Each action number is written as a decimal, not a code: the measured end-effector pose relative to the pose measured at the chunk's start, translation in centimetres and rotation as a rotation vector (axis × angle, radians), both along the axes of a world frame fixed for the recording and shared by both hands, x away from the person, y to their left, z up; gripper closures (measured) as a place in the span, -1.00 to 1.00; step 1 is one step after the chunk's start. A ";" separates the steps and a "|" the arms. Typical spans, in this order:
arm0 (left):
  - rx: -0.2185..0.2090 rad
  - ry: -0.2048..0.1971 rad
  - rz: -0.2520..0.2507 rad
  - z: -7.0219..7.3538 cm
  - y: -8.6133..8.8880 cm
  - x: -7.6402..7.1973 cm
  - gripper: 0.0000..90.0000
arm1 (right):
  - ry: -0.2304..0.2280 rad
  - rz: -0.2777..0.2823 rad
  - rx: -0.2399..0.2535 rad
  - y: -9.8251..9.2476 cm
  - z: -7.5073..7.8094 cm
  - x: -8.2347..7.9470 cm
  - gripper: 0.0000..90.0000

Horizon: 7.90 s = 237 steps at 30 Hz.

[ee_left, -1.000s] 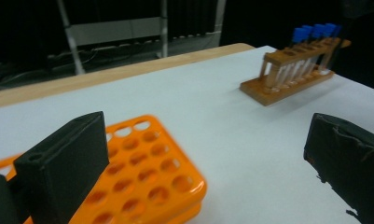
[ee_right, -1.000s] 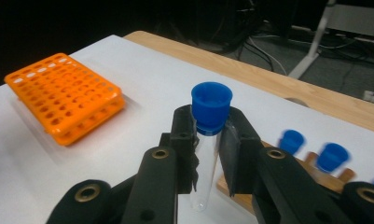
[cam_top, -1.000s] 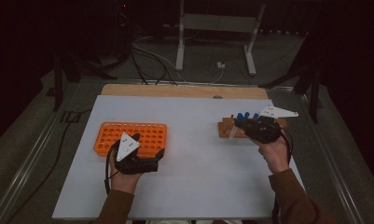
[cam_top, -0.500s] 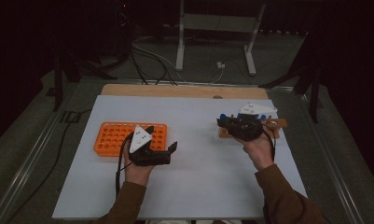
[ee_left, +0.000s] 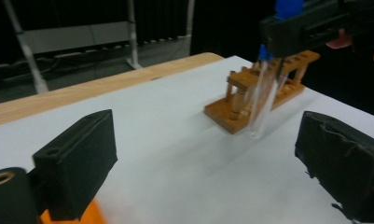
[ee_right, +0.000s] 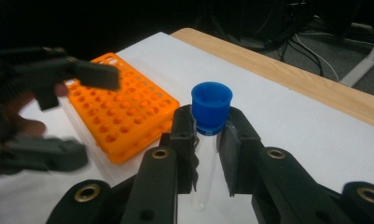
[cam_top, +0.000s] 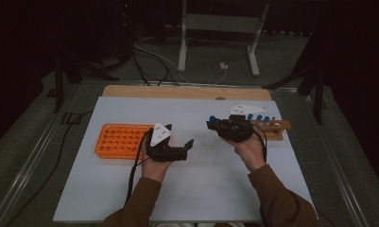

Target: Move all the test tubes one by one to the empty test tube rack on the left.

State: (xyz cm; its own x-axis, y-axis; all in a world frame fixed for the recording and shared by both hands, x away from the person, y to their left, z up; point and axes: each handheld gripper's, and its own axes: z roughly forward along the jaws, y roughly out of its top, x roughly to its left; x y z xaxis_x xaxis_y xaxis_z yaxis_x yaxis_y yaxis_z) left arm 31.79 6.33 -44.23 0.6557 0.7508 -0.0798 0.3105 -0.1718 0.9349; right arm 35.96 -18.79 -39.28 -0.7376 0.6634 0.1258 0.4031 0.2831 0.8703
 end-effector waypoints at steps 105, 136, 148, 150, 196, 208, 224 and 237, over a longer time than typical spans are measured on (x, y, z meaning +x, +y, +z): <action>0.170 0.112 0.092 -5.6 6.2 -0.8 0.72 | -0.099 -0.248 0.004 -11.8 -5.4 -6.4 -1.00; 0.055 0.092 0.101 -4.5 7.2 -1.5 0.20 | -0.110 -0.269 0.003 -12.3 -4.5 -5.6 -1.00; 0.002 0.049 0.192 -2.9 10.5 -2.4 -0.41 | -0.116 -0.345 -0.004 -13.9 -2.9 -3.3 -1.00; -0.008 0.047 0.228 -2.7 10.8 -2.3 -0.61 | -0.106 -0.358 0.002 -14.1 -2.9 -2.7 -1.00; -0.056 0.044 0.351 -3.0 12.5 -2.1 -0.98 | -0.010 -0.520 -0.113 -15.6 -6.9 3.6 0.70; -0.058 0.059 0.362 -3.2 12.6 -2.1 -0.98 | -0.022 -0.534 -0.083 -16.1 -5.7 3.2 0.70; -0.058 0.053 0.372 -3.1 12.7 -2.1 -0.98 | -0.078 -0.522 -0.052 -16.4 -1.2 2.3 0.70; -0.067 0.036 0.379 -2.9 12.6 -2.3 -0.98 | -0.088 -0.465 -0.047 -15.7 -0.2 0.9 0.70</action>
State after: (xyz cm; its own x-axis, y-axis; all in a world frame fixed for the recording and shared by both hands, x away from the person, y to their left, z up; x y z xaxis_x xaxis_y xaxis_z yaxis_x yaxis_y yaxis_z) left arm 29.52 18.93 -47.11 0.3290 0.9316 -0.1544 0.3731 0.0220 0.9275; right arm 36.91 -34.49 -39.52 -0.3675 0.9293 0.0381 0.4214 0.1298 0.8975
